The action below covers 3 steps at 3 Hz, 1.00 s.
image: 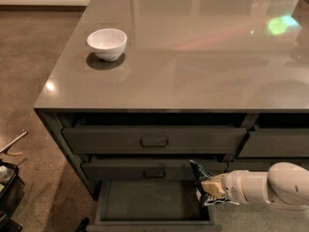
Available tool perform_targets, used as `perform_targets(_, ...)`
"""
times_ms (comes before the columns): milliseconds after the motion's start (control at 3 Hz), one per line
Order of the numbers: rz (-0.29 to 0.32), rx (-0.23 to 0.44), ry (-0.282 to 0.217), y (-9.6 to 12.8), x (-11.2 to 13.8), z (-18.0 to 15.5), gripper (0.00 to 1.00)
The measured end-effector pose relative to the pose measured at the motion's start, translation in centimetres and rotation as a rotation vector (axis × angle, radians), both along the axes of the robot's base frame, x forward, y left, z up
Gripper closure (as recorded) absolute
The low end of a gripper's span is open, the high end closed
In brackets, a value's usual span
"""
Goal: Place blue chip bag into bottom drawer
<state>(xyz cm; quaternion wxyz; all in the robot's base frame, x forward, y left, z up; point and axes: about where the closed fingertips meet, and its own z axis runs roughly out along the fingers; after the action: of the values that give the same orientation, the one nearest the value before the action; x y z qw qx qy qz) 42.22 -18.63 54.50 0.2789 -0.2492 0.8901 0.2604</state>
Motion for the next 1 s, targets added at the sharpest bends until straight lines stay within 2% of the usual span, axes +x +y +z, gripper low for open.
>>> perform_targets(333,-0.087,0.023,0.021,-0.9,0.3,-3.6,1.0)
perform_targets(667,-0.135,0.023,0.085,-1.1,0.6,-8.8,1.0)
perform_targets(1000,-0.14,0.003,0.135,-0.5,1.0,-13.1,1.0)
